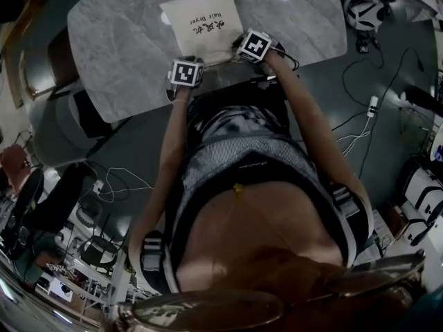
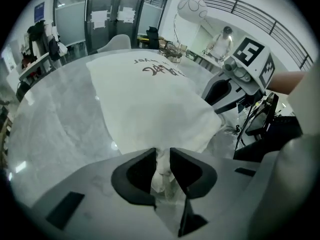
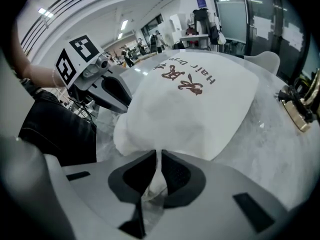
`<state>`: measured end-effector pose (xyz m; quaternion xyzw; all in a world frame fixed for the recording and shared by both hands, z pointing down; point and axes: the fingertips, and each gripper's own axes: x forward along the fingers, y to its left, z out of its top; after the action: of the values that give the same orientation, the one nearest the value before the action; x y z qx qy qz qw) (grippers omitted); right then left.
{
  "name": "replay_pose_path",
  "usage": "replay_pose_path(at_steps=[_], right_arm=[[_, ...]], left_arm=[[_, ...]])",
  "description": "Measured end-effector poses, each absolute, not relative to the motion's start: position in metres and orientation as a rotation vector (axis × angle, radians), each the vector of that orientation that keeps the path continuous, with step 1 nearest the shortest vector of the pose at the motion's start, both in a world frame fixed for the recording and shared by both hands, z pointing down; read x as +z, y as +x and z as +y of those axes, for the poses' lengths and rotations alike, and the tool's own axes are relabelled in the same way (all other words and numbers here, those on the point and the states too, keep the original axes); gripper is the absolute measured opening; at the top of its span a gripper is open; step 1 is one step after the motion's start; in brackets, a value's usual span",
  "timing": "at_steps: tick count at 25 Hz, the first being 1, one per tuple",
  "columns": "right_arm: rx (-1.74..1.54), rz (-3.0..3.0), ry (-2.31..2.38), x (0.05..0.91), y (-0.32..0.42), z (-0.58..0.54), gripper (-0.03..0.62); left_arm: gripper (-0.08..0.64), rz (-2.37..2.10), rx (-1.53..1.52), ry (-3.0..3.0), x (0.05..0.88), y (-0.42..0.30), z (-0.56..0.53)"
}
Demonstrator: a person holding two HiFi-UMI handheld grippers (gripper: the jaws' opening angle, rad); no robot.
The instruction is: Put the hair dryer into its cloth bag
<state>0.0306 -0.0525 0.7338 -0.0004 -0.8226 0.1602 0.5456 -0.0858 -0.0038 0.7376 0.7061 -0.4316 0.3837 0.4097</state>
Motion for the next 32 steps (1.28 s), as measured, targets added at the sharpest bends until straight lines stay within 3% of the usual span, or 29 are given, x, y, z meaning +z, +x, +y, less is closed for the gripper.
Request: replay_pose_path(at_steps=[19, 32], right_arm=[[0.353, -1.962, 0.076, 0.736, 0.03, -0.053, 0.084], [0.29, -2.141, 0.072, 0.673, 0.019, -0.06, 0.084]], left_arm=[[0.089, -1.112, 0.887, 1.785, 0.736, -0.081, -0.008], [0.036, -1.284, 0.669, 1.902, 0.666, -0.077, -0.024]])
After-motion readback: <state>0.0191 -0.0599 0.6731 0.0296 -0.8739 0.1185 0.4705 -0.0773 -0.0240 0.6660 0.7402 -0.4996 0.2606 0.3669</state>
